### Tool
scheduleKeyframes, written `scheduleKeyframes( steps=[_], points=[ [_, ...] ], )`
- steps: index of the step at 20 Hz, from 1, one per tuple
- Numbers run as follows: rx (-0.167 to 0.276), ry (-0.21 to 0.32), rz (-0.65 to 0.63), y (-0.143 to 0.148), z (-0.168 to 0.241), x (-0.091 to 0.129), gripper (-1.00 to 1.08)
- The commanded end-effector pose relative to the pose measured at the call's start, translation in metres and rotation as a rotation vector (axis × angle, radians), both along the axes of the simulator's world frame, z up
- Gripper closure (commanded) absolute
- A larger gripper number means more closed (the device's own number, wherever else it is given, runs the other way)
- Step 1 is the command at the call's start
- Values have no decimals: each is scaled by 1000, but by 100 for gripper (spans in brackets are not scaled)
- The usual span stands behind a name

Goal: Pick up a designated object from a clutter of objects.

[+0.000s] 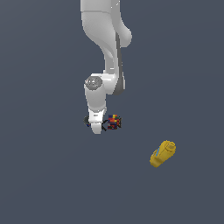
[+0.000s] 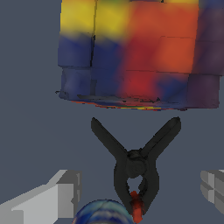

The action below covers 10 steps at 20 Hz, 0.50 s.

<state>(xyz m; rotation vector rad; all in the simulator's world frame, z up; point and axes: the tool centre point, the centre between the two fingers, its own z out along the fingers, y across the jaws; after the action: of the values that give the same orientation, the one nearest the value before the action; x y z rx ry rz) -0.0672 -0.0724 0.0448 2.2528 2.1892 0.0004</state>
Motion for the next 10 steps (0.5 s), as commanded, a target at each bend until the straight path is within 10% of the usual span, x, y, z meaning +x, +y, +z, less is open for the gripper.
scheduleKeyframes(
  steps=[1, 10],
  points=[
    [0, 0, 1, 0, -11, -1, -92],
    [0, 0, 3, 0, -31, 0, -92]
  ],
)
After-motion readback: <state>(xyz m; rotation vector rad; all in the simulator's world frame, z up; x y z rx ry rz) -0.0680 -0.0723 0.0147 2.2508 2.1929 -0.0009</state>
